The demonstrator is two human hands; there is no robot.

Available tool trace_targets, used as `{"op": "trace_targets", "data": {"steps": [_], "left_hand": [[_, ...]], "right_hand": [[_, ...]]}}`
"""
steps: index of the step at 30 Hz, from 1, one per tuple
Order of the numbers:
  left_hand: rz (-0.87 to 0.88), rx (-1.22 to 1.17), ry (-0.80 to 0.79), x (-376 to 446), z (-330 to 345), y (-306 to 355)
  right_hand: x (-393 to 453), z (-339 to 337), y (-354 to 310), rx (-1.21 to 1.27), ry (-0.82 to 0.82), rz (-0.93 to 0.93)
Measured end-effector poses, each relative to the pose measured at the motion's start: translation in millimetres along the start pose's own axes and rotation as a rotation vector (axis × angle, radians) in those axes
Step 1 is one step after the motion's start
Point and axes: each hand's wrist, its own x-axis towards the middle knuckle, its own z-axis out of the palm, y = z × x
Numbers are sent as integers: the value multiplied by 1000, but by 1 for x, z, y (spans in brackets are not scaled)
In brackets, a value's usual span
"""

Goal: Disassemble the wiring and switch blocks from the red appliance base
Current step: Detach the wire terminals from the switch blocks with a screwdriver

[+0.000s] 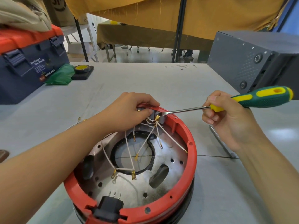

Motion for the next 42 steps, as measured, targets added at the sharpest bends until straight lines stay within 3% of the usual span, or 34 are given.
{"op": "trace_targets", "data": {"steps": [12, 27, 42], "left_hand": [[-12, 3, -2, 0, 0, 1], [-15, 9, -3, -1, 0, 0], [-4, -5, 9, -1, 1, 2]], "right_hand": [[-1, 6, 0, 56, 60, 6], [-10, 2, -14, -318, -103, -240], [-23, 11, -24, -553, -218, -354]]}}
